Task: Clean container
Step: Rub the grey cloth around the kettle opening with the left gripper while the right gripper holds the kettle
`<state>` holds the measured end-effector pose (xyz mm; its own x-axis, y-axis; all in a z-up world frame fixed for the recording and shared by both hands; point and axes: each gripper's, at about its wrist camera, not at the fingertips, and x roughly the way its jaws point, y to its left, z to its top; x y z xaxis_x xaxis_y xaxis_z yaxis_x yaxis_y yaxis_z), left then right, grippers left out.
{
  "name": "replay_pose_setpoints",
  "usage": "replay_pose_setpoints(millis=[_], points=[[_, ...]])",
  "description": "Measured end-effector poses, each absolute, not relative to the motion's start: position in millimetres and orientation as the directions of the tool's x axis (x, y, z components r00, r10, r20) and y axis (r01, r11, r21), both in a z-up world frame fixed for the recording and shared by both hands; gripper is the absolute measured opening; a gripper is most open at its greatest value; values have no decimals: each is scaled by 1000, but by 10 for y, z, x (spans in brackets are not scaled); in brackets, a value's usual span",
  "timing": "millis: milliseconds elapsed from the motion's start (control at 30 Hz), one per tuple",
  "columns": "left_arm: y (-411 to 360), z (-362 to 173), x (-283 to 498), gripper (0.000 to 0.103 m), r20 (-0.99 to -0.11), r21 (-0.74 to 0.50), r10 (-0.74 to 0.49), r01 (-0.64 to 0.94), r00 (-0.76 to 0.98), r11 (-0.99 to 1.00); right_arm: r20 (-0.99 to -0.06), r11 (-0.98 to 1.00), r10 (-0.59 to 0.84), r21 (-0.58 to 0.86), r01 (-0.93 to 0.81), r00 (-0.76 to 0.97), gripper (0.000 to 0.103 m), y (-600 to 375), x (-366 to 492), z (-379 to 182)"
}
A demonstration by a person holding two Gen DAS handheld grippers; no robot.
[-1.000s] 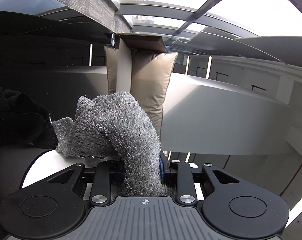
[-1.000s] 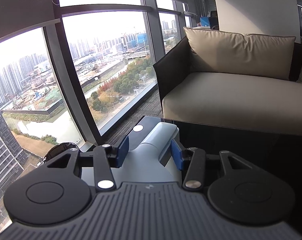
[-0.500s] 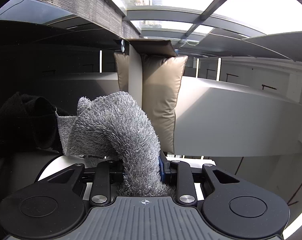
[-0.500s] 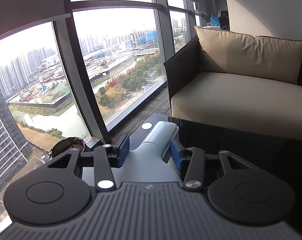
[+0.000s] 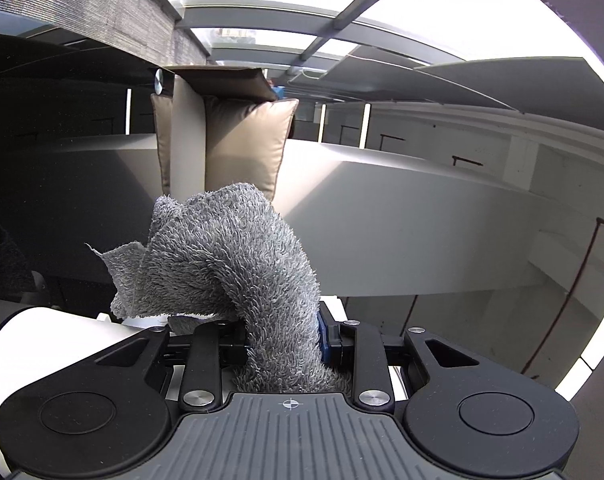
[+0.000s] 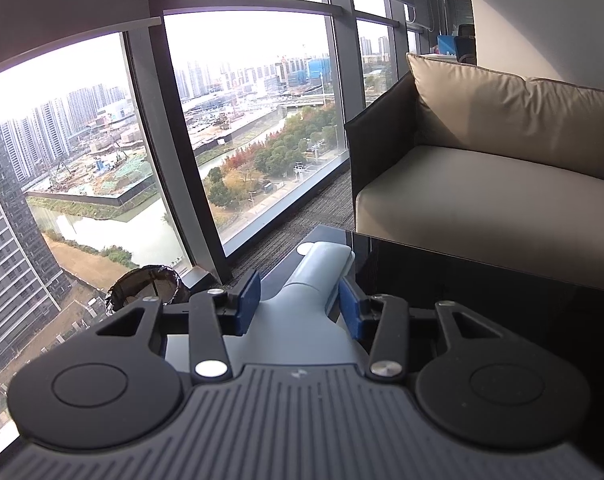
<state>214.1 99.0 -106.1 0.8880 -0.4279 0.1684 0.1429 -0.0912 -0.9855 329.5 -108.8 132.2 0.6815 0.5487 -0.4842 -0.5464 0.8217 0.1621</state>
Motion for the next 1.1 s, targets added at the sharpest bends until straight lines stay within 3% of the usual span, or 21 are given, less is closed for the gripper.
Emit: replay_pose_setpoints(millis=[267,1100], points=[[928,-1031,2187,26,195,-981,-427,167,883,-103,-487,805,563,141,-576,668,44,-1010,3251,1336],[1025,-1264,2214,26,32,-997,-456,-3,889,-76,-505,764,589,92,-639,631,44,-886,3131,1363]])
